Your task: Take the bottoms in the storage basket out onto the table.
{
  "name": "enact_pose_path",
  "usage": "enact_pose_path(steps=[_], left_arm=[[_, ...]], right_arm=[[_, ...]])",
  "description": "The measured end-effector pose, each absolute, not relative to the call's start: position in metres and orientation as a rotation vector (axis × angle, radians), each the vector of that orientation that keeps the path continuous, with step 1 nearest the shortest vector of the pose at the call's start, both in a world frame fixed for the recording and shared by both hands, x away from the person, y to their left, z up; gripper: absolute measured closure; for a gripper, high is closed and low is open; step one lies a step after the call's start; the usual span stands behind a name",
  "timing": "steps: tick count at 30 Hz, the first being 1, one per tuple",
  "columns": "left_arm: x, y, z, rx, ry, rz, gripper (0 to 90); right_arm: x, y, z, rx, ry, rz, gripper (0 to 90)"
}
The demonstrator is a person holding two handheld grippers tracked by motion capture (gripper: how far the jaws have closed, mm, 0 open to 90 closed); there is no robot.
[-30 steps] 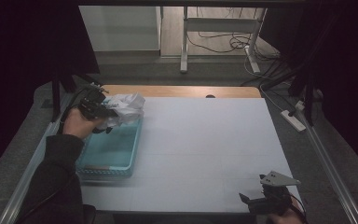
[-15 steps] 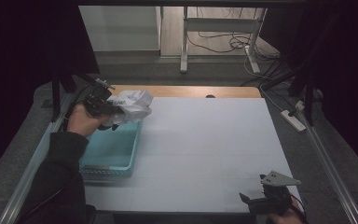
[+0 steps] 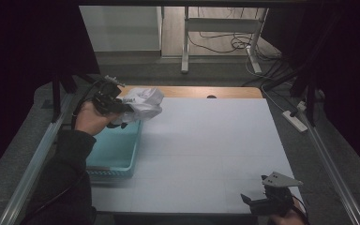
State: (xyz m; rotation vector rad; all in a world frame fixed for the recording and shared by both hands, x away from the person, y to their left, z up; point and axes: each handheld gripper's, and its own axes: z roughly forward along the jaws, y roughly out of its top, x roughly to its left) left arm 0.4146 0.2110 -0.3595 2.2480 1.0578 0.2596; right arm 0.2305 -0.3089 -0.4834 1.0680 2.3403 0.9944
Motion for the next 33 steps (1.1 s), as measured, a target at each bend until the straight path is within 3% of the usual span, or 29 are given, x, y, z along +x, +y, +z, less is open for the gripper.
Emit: enact_pose_path(steps=[33], left_arm=[[0.419, 0.139, -0.354, 2.293, 0.887, 0.202, 74.4]], right_arm=[[0.230, -0.309, -0.483, 1.063, 2.341, 0.997, 0.0]])
